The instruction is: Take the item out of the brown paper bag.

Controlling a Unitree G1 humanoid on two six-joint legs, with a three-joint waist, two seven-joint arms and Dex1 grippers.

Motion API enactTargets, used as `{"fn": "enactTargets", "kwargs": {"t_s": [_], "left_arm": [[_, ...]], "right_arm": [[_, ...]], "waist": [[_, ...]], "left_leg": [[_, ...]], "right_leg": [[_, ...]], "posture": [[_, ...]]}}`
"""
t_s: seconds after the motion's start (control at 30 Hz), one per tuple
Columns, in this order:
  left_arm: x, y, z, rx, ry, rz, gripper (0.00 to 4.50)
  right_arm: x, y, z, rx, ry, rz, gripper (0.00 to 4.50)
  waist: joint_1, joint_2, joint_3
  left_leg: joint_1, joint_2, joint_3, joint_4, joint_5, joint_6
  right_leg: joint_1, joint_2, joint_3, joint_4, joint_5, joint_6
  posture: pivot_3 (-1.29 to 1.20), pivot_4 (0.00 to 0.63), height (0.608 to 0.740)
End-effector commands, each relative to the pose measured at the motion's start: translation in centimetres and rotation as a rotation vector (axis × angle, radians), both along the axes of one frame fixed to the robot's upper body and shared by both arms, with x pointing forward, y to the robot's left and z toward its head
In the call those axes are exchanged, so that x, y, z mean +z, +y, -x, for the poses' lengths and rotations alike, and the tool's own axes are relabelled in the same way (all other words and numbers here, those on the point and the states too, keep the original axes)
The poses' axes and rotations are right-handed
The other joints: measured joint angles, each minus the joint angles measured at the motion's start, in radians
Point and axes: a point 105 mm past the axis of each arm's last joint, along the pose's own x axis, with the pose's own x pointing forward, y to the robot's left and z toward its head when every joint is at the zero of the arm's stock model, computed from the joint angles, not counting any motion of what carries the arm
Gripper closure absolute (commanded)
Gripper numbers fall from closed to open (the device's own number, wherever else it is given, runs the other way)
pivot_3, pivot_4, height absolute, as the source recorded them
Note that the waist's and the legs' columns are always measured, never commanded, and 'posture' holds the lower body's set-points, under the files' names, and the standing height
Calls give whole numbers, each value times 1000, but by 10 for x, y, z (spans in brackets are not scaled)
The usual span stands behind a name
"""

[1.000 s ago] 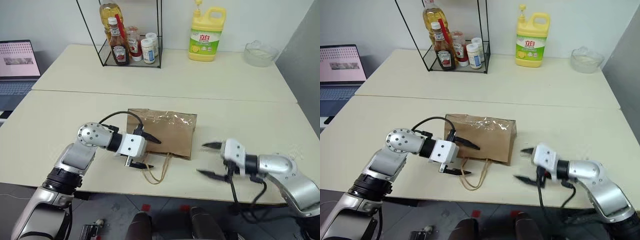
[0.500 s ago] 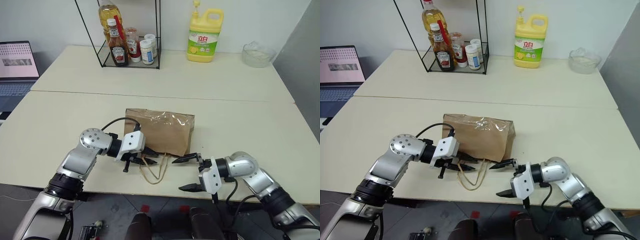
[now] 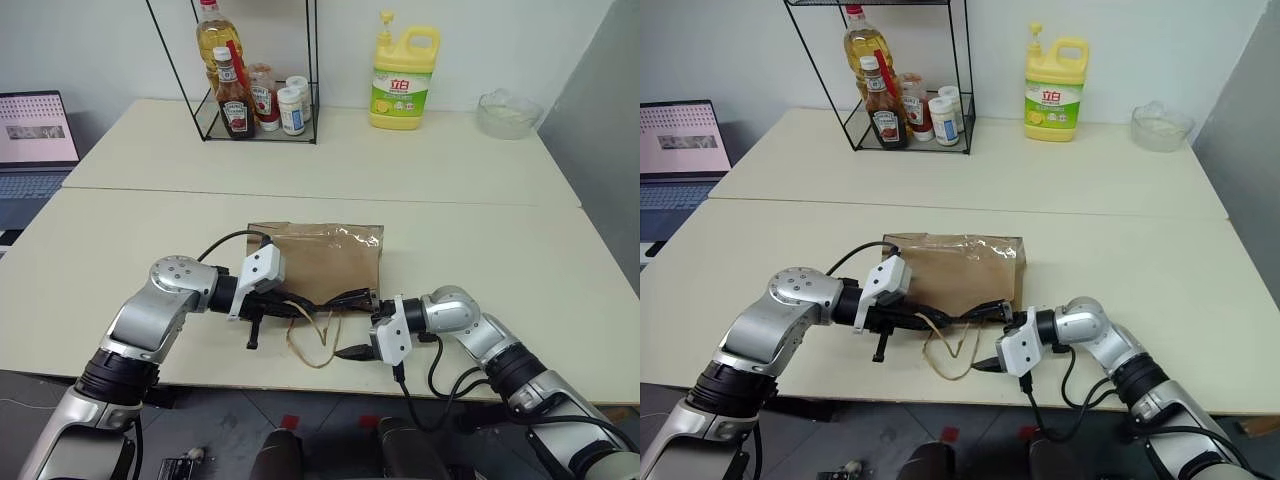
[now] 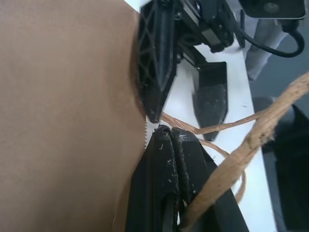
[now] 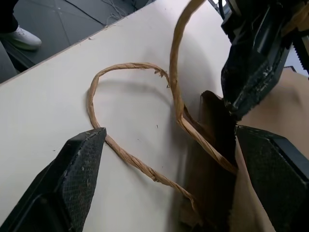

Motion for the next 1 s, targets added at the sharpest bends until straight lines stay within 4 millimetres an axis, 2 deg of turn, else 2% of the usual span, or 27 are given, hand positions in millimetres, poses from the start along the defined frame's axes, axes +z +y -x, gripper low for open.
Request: {"fn": "enactTargets", "kwargs": {"t_s": [0.03,0.13,0.27,0.47,0.63,0.73,0.83,1.0], "left_arm": [[6,1,7,-22,-6,2,4446],[7,0,6,-11,-3,10,4446],[9,2,2,9,-12,11,4446],[11,4,0,19,-20,11,4446],[11,4,0,16,-22,11,4446],[12,2,0,13,-24,14,4446],[13,1,-1,12,-26,18,4500],[13,-1,-2,10,-26,20,4500]], "right_arm": [[-39,-14,2,-25,53,223,0],[-40,-15,3,-30,56,239,0],[-28,-27,3,-38,35,199,0],[-6,-44,26,12,107,114,0],[-8,-55,54,48,308,137,0],[-12,-51,58,20,428,125,0],[-17,-42,53,-22,509,107,957],[-16,-26,37,-100,594,41,2823]], "waist": [[0,0,0],[0,0,0],[6,0,0],[30,0,0],[39,0,0],[38,0,0],[35,0,0],[34,0,0]], "left_leg": [[0,0,0,0,0,0],[2,0,0,0,0,0],[7,0,0,-3,0,0],[0,-1,0,-2,-2,1],[-9,-1,-3,-2,-2,2],[-9,-1,-4,-3,-2,2],[-9,-1,-4,-2,-2,2],[-9,-1,-4,-2,-2,2]], "right_leg": [[0,0,0,0,0,0],[2,0,0,0,0,0],[7,0,0,-2,0,0],[7,-2,0,-10,0,0],[3,-2,-4,-16,0,0],[3,-2,-4,-17,0,0],[3,-2,-4,-16,0,0],[2,-1,-4,-16,0,0]], "posture": [[0,150,740],[0,150,740],[0,150,740],[0,150,740],[0,150,740],[0,150,740],[0,150,740],[0,150,740]]}}
